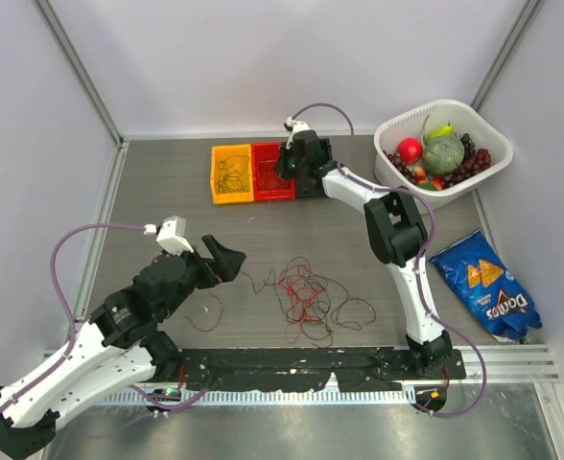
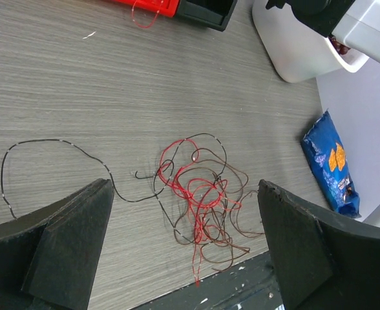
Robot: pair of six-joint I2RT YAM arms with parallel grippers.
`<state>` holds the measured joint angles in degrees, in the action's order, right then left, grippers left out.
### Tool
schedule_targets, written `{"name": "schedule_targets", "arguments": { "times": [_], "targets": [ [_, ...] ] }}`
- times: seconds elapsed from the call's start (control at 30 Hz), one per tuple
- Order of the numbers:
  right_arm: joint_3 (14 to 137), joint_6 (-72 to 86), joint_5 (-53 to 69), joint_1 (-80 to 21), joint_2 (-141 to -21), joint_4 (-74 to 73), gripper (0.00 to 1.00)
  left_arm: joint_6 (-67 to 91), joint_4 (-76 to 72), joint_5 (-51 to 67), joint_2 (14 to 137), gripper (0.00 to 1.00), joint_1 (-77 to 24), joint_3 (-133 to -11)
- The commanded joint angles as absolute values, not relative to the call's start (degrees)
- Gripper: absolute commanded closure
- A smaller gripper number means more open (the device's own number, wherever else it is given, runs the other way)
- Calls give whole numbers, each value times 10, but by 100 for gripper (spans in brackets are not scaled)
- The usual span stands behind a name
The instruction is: Untangle the cables
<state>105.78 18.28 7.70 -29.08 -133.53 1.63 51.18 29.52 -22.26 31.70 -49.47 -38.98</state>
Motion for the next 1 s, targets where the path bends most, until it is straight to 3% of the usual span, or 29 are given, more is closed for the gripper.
{"name": "schedule_targets", "arguments": {
  "times": [0.0, 0.27, 0.4, 0.47, 0.6, 0.97],
  "targets": [
    [1090, 150, -21, -292, -1302, -23, 99, 527, 283, -219, 307, 3, -494, -388],
    [1274, 127, -9, -293, -1411, -117, 99, 533, 300, -213, 298, 3, -494, -393],
    [1301, 119, -9, -297, -1417, -162, 87, 542, 293, -213, 290, 3, -494, -383],
    [1298, 115, -9, -300, -1394, -174, 72, 547, 286, -209, 292, 3, -495, -377],
    [1293, 113, -9, -301, -1361, -199, 58, 547, 285, -203, 303, 3, -494, -381],
    [1248, 88, -47, -309, -1295, -244, 38, 555, 283, -190, 310, 3, -495, -386]
  ]
}}
